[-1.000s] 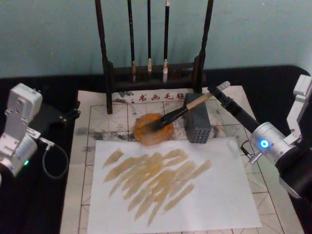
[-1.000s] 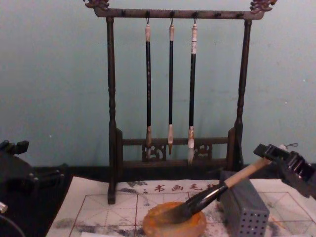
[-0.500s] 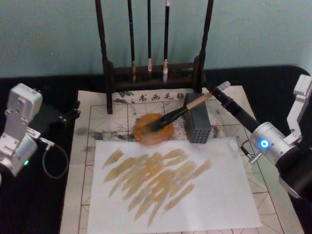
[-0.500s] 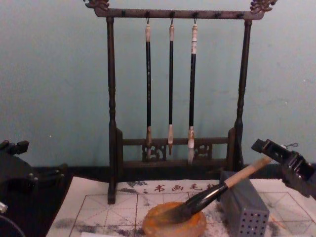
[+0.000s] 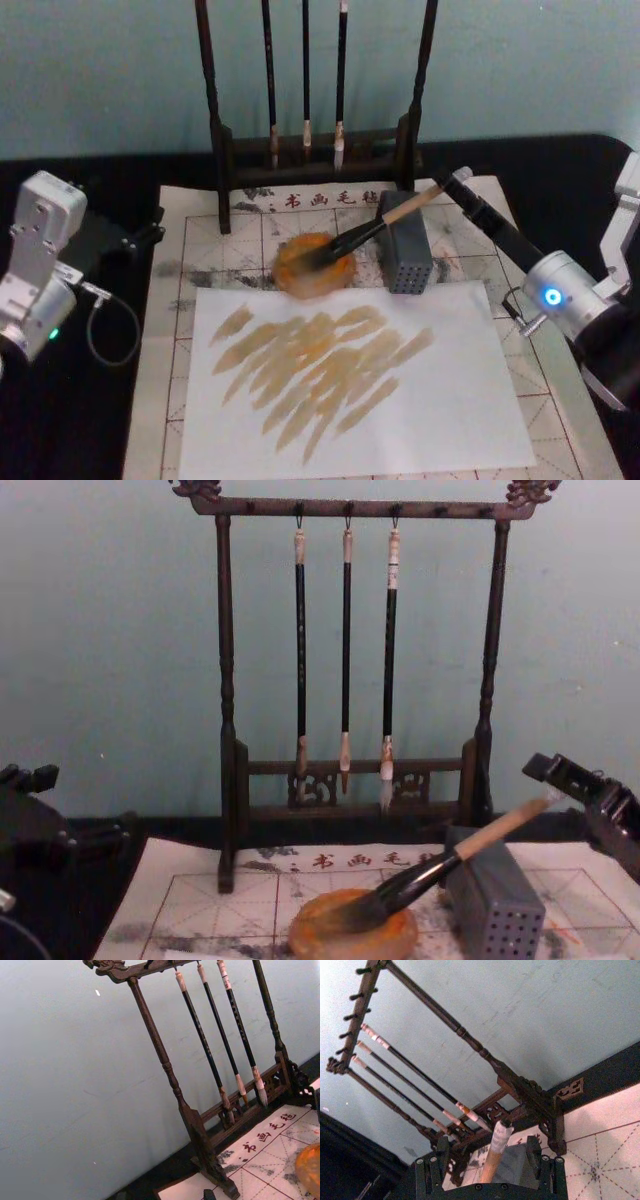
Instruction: Pick up the brush from the inkstone, write on the paper, then place the brush back to its original position.
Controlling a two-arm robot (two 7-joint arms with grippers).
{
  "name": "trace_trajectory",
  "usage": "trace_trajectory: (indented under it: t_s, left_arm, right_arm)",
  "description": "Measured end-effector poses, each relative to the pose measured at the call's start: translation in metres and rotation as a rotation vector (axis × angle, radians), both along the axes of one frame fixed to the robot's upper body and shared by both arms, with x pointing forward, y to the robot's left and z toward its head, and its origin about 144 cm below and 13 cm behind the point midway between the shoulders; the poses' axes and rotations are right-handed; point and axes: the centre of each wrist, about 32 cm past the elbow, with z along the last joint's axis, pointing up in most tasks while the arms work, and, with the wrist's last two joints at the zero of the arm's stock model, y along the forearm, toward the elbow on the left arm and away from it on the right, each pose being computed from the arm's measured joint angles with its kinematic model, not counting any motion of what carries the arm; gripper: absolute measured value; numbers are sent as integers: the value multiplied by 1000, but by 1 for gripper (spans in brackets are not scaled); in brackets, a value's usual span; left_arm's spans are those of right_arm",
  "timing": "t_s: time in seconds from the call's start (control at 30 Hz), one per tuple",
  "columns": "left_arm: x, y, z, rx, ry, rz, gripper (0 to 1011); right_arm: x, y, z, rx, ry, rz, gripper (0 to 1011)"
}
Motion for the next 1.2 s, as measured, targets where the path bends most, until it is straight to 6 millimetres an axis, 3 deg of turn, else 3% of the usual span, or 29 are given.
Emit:
trace_trajectory:
  t_s: [0.53, 0.8, 1.2]
  left_arm:
    - [0, 0, 0, 0, 0, 0, 1001]
    - [0, 0, 0, 0, 0, 0, 1001]
    - [0, 0, 0, 0, 0, 0, 1001]
  right_arm:
    - [-23, -15, -8, -295, -126, 49, 1000]
    - [-22, -14, -15, -465, -157, -26, 1000]
    - [-16, -6, -25, -575, -197, -125, 1000]
